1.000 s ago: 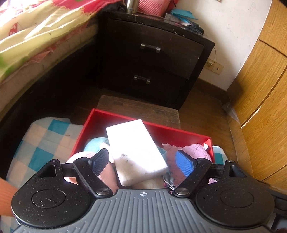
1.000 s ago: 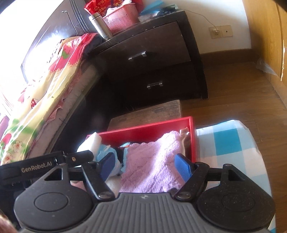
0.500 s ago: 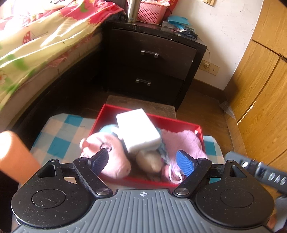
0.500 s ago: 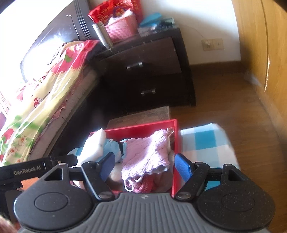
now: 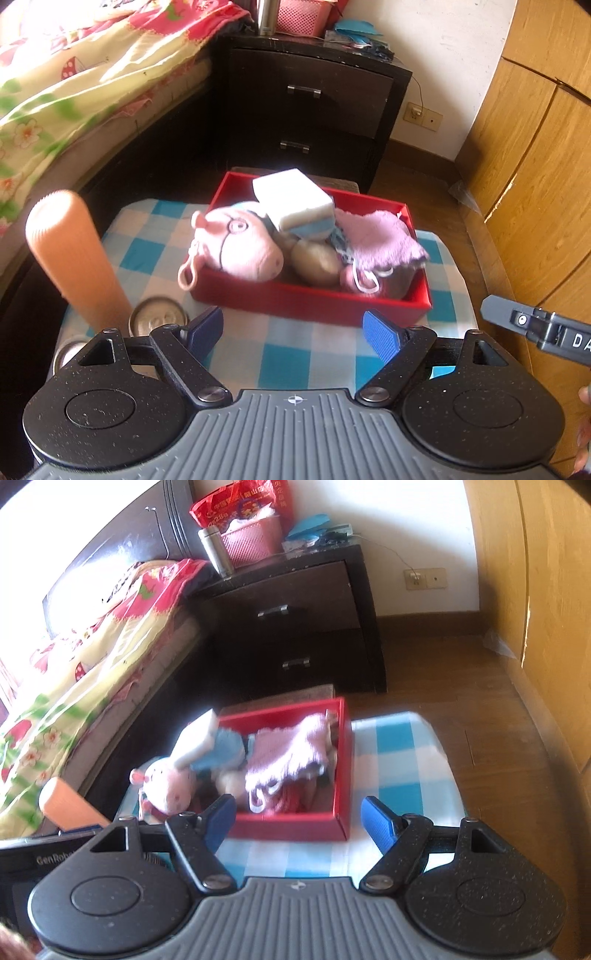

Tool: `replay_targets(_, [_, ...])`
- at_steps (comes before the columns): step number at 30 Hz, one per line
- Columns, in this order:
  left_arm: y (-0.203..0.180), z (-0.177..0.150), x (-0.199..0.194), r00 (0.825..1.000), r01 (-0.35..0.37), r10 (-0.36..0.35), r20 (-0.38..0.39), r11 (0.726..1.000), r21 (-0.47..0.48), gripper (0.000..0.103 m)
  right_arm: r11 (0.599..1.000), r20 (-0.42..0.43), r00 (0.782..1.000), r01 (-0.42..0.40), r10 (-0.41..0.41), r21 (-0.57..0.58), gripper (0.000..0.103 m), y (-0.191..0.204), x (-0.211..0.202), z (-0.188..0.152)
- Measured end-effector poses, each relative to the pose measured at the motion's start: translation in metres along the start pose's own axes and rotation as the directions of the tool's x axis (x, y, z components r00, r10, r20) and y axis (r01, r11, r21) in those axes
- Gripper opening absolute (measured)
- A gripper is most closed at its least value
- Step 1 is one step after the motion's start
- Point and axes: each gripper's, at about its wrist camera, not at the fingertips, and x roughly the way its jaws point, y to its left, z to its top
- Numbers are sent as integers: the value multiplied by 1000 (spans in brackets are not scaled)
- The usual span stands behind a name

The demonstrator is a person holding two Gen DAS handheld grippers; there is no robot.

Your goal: Organize soft objects

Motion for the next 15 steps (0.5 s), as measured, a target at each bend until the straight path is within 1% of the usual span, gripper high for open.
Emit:
replay_targets(6, [-3,-24,-7,1000,-10,11,-20,999,37,81,997,10,1000,19,-19,-72,54,16,-14,-24])
replay_targets(9, [-3,-33,-11,1000,-23,24,-17,999,47,81,997,3,1000,10,-10,-81,54,18,-18,-34])
replay_targets(15, [0,-47,-19,1000,-20,21,-21,999,43,81,995,-5,1000,10,-11,-96,55,22,-28,-52])
